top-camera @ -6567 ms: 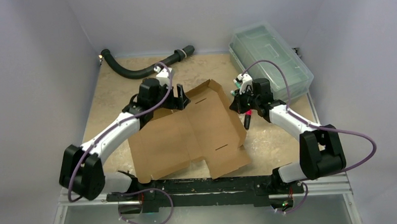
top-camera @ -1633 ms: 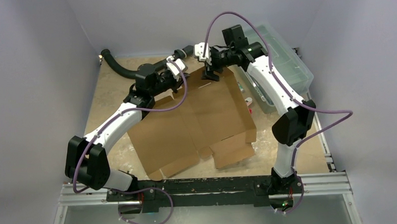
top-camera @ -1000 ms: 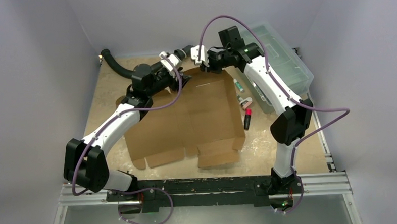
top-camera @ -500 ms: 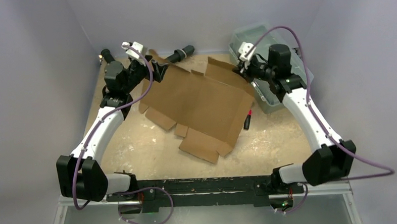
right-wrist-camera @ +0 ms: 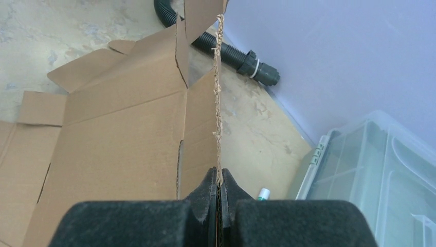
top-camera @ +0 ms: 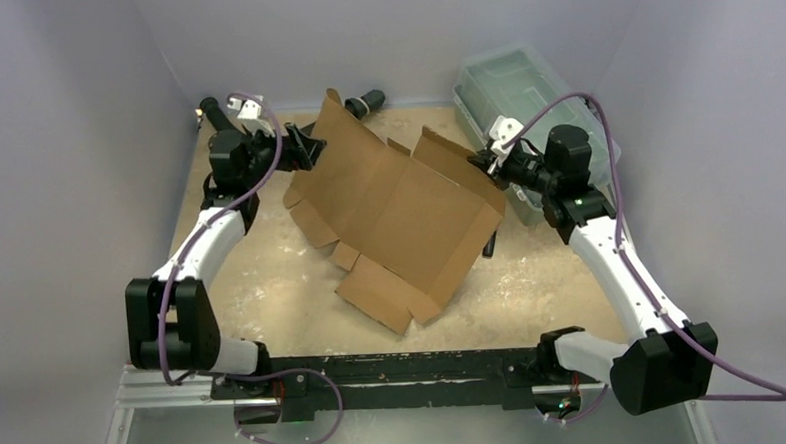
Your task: Fold the paper box
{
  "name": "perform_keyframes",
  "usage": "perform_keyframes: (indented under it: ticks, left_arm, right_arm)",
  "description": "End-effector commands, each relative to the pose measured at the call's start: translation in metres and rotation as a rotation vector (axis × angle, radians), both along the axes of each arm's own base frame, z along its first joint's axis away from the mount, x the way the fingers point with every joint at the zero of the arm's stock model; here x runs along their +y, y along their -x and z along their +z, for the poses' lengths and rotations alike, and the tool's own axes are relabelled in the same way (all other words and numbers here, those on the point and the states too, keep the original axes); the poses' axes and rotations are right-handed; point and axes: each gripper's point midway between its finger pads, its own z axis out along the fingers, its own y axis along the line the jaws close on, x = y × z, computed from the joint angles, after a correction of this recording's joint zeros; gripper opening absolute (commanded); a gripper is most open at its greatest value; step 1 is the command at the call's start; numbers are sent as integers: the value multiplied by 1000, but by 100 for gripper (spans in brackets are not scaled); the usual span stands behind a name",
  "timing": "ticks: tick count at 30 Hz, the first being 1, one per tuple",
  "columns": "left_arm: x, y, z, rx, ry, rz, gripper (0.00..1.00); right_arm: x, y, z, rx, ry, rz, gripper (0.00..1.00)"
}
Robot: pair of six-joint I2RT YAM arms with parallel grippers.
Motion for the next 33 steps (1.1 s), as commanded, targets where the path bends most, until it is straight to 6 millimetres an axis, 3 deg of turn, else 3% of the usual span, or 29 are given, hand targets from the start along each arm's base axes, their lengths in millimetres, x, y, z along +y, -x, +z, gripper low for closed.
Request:
perform_keyframes:
  ticks: [1, 6, 11, 16, 21, 28, 33]
  left_arm:
    - [14, 7, -36, 305, 297, 3, 87]
    - [37, 58, -96, 548, 383, 176, 87]
    - [36, 105, -122, 672, 586, 298, 87]
    - [38, 129, -150, 713, 709, 372, 87]
    - [33, 133, -175, 754, 746, 356, 84]
    - [23, 121, -174, 650, 792, 241, 76]
    - [23, 109, -186, 658, 782, 230, 69]
  right_arm:
    - [-4, 4, 22, -91, -35, -4, 0]
    - [-4, 3, 18, -78, -37, -9, 0]
    - [-3, 0, 17, -85, -47, -8, 0]
    - [-1, 1, 16, -78, -60, 1, 0]
    - [0, 1, 13, -70, -64, 4, 0]
    - [1, 0, 9, -55, -65, 12, 0]
    - [2, 1, 7, -51, -66, 21, 0]
